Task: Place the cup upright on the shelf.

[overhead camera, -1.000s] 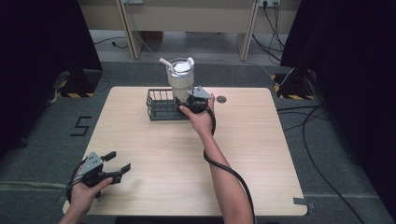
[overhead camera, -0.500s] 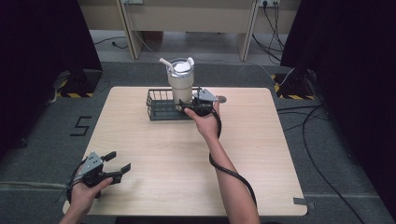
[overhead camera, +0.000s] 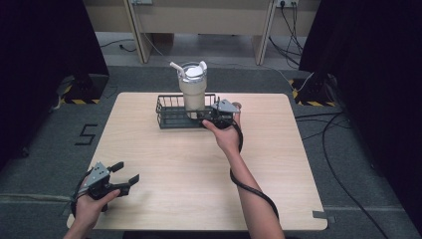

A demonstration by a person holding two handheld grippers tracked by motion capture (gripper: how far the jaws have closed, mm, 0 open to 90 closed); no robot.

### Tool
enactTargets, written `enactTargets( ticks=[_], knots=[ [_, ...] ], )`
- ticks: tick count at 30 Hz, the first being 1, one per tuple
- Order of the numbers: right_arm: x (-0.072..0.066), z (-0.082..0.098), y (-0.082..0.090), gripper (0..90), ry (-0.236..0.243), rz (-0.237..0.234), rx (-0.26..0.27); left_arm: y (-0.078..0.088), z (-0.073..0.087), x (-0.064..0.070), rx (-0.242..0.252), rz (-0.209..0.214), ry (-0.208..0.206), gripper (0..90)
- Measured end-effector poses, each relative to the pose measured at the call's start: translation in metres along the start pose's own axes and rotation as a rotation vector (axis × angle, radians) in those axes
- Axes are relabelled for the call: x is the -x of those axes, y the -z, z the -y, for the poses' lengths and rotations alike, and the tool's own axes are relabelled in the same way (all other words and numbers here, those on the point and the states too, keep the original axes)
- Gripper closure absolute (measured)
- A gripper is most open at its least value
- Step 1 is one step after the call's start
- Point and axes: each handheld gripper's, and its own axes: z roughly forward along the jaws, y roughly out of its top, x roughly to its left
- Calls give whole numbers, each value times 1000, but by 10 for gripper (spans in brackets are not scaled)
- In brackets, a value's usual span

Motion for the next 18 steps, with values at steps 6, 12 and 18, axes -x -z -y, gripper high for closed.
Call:
enactTargets(
  ticks=[6,12,18],
  knots=[
    [5,2,14,148,-4,10,-4,0,0,0,1,-3,0,159],
    [10,9,28,148,-2,15,-15,1,0,0,2,-4,0,159],
    [18,17,44,149,-8,31,-22,0,0,0,0,-4,2,159]
  ],
)
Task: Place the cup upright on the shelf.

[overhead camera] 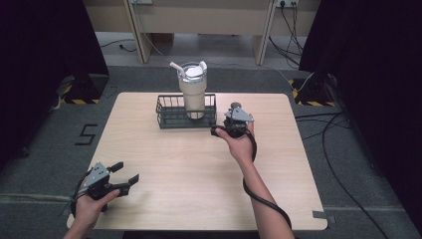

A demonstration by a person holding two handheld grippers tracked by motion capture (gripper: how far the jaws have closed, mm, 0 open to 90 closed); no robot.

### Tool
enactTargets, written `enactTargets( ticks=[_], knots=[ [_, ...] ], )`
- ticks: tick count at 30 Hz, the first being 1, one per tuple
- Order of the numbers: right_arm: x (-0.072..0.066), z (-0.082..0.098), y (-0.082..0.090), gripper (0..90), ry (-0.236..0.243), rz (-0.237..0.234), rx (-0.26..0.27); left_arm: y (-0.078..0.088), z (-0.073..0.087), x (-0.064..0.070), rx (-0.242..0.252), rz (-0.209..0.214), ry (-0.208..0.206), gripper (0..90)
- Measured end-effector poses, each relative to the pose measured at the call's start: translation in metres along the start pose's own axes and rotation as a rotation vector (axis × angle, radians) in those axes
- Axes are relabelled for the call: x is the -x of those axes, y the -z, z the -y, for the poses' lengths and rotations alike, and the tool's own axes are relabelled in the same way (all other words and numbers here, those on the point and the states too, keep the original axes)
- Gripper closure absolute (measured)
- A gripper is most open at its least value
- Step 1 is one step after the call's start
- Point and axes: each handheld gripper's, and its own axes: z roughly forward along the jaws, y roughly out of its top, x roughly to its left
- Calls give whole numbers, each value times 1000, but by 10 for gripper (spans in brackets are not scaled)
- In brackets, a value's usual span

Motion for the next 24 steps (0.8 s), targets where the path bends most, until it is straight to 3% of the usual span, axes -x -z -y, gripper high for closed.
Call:
enactTargets(
  ticks=[24],
  knots=[
    [12,29,41,149,-23,36,-15,0,0,1,-3,-2,1,159]
  ],
)
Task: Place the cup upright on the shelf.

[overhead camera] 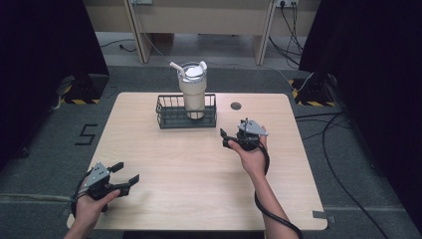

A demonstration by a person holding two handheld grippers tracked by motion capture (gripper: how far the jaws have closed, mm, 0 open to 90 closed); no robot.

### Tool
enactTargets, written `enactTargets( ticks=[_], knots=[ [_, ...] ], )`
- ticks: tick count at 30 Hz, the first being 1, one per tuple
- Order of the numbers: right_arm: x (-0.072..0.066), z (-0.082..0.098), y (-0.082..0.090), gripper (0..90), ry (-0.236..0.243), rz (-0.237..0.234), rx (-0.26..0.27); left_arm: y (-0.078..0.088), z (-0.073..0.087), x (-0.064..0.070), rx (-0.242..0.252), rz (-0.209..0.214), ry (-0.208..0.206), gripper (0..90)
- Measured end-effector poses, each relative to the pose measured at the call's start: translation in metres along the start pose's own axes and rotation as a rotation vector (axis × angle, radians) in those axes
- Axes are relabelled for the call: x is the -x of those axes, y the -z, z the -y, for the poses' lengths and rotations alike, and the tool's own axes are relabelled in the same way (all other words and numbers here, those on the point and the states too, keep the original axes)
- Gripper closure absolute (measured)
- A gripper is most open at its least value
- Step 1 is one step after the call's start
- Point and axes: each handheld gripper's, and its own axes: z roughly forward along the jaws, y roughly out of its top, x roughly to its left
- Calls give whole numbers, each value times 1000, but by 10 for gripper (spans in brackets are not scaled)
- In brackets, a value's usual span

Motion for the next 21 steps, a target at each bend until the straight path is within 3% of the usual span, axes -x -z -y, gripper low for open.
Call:
enactTargets(
  ticks=[21],
  knots=[
    [2,24,44,149,-12,21,8,-1,0,1,0,-3,1,159]
  ],
)
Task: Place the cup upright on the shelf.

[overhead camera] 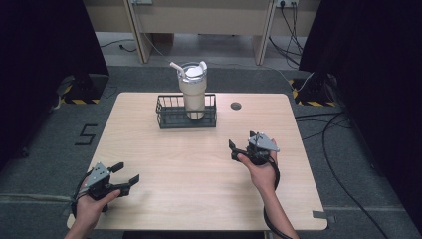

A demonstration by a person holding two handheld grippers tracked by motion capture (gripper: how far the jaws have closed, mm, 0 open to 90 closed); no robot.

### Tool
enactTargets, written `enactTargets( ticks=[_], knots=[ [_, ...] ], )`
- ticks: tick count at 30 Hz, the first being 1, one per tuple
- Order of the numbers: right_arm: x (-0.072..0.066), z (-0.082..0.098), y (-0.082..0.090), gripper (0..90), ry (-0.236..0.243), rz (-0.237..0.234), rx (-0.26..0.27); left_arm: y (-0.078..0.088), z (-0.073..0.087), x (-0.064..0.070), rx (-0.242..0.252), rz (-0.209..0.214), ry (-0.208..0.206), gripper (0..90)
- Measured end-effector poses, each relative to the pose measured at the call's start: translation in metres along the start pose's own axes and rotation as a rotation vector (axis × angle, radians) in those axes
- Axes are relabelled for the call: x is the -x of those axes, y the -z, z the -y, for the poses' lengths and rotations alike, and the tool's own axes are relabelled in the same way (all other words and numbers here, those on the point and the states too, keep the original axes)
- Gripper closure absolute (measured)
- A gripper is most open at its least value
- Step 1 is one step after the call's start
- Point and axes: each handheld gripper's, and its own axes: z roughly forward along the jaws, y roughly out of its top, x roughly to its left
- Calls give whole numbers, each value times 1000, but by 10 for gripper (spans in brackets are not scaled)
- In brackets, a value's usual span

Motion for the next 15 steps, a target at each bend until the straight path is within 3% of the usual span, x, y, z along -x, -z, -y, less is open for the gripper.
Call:
enactTargets(
  ticks=[15],
  knots=[
    [-4,16,14,148,-4,-6,-4,-1,0,0,-2,-1,-3,160]
  ],
)
